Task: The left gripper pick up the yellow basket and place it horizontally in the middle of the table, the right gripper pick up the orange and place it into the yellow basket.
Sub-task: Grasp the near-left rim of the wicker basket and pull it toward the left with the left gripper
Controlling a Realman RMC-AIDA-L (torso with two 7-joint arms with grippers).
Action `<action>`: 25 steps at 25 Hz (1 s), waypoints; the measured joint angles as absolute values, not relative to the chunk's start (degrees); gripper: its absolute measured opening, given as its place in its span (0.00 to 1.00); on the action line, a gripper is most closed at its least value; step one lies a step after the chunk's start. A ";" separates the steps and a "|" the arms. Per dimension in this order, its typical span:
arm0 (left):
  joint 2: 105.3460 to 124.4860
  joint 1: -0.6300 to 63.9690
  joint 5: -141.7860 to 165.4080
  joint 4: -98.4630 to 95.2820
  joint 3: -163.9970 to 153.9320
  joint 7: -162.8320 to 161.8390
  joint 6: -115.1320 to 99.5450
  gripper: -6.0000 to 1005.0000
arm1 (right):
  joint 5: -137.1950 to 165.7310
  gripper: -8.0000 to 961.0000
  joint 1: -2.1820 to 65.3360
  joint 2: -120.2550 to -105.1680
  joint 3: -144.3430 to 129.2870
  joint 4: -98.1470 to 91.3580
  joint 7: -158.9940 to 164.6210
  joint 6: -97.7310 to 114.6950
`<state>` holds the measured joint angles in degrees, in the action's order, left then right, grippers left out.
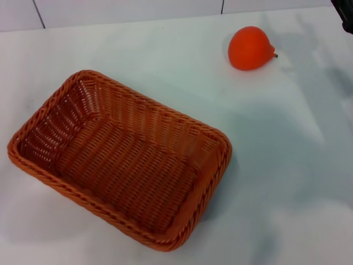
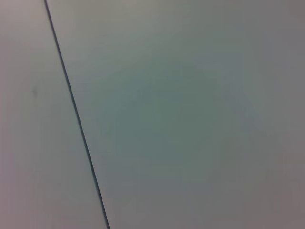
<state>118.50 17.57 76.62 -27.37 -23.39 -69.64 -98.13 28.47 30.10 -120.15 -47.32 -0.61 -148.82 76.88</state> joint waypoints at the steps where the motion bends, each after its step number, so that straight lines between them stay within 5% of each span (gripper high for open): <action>1: 117.70 17.54 77.77 -29.23 -24.78 -72.75 -97.34 0.66 | 28.47 0.97 30.09 -120.15 -47.26 -0.61 -148.82 76.70; 4: 114.87 18.18 85.86 -38.53 -28.39 -86.25 -95.52 0.66 | 28.47 0.97 30.23 -120.14 -46.77 -0.67 -148.76 75.81; 7: 114.22 19.73 96.25 -48.41 -28.73 -97.46 -95.73 0.66 | 28.47 0.97 30.47 -120.14 -46.70 -0.69 -148.73 75.53; 25: 115.20 32.10 131.66 -66.55 -35.30 -125.61 -96.60 0.84 | 28.48 0.97 30.88 -120.24 -46.14 0.39 -148.56 75.29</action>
